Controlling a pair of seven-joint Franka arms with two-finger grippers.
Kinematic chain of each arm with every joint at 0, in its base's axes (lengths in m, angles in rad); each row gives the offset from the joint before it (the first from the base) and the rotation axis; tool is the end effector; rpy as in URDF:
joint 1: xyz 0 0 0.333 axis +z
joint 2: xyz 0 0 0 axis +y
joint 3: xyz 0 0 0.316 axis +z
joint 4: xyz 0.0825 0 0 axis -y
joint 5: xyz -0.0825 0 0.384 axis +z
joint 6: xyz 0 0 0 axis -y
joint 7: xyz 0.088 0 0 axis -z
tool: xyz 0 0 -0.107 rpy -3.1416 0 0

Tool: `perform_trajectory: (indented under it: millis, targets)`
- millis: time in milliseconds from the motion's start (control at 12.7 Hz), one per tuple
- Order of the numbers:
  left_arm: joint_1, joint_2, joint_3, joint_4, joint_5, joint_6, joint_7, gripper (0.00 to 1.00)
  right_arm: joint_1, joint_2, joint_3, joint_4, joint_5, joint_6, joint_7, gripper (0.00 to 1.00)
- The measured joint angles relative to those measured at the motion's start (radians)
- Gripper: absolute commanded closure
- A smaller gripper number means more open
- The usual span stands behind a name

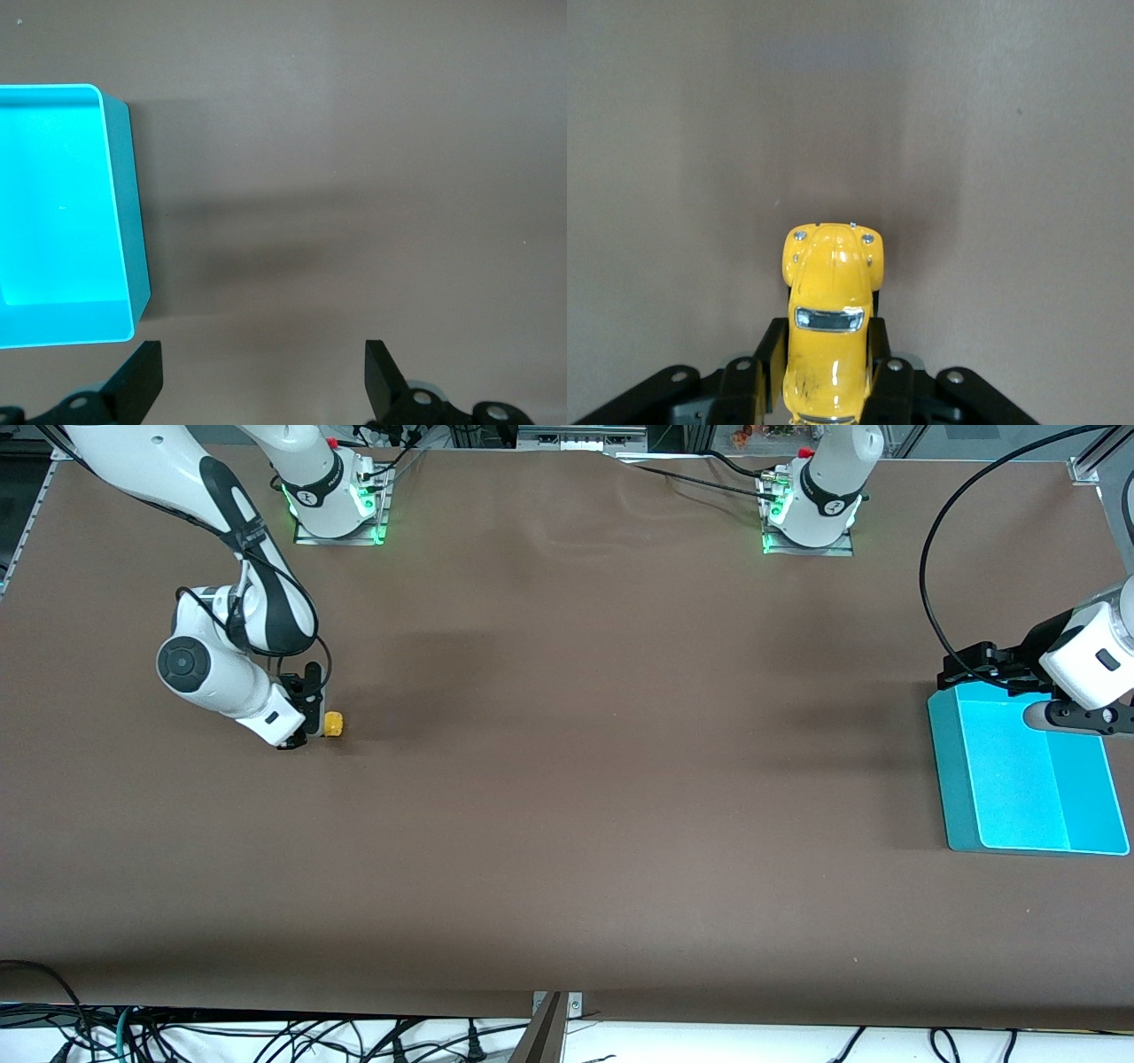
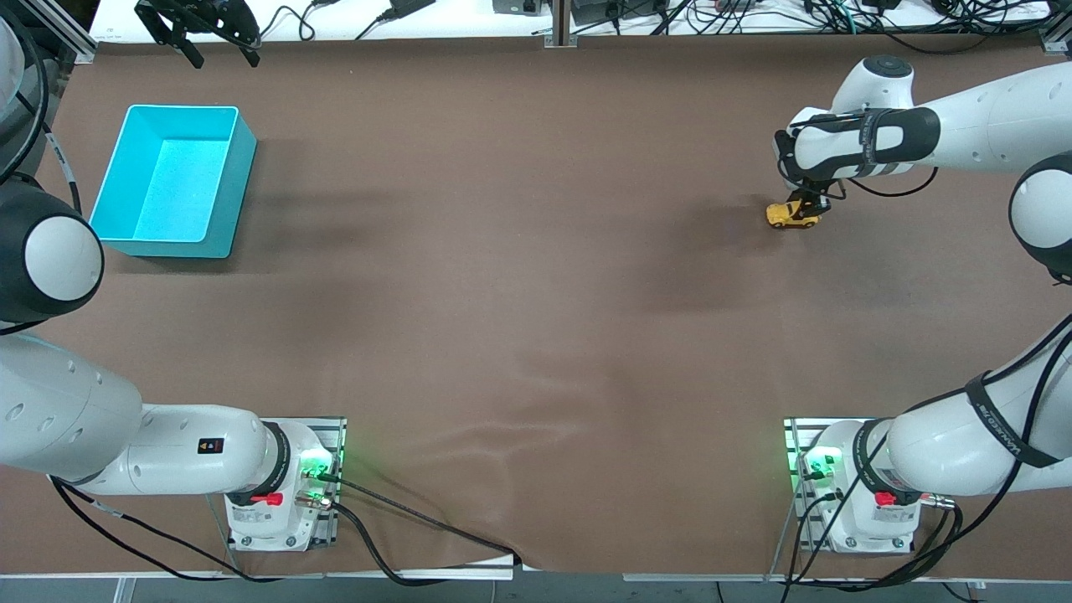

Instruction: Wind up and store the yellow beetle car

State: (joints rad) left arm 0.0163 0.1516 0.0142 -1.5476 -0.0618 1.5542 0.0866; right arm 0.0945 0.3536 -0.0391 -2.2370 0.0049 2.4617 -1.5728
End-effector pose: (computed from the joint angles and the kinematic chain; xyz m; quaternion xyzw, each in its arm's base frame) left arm 0.5923 0.0108 0.5472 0.9966 -0.0262 -0.0705 0.0340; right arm 0.5309 0.0289 0.1996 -0.6860 -0.7248 0.0504 0.0403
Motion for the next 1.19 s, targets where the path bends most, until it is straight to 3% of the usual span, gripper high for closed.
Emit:
perform_trajectory:
  millis: [474, 1027, 1186]
  targets:
    - [0.000, 0.003, 0.000, -0.011, 0.000, 0.003, 0.000, 0.00, -0.002, 0.001, -0.069, -0.001, 0.001, -0.002, -0.093, 0.78]
    - [0.001, 0.003, 0.000, -0.089, 0.000, 0.096, 0.000, 0.00, -0.025, 0.005, -0.130, -0.001, 0.001, 0.002, -0.164, 0.76]
    - [0.001, 0.003, 0.000, -0.115, 0.000, 0.119, 0.000, 0.00, -0.025, 0.005, -0.131, -0.001, 0.001, 0.002, -0.167, 0.00]
